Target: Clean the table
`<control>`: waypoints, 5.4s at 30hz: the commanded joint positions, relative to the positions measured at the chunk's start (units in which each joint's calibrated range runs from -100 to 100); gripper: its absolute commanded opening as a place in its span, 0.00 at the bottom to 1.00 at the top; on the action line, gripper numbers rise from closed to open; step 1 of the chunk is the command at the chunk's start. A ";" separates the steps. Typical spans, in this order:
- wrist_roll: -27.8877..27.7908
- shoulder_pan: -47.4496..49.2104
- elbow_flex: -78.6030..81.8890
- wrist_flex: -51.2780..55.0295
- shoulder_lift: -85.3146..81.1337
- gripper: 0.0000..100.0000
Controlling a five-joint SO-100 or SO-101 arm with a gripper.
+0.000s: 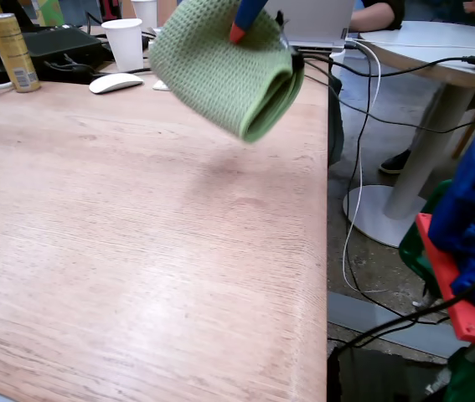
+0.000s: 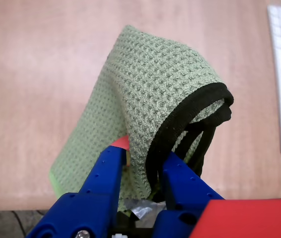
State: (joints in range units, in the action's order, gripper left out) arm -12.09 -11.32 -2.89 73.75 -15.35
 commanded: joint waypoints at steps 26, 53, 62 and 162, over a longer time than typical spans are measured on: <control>11.62 42.79 66.93 -27.11 -52.58 0.00; 10.84 40.08 90.71 -40.25 -61.07 0.37; 10.84 29.76 72.40 -29.08 -50.43 0.37; 10.99 25.70 102.04 -36.23 -82.51 0.01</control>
State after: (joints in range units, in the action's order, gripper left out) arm -0.90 14.04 98.83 37.31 -97.41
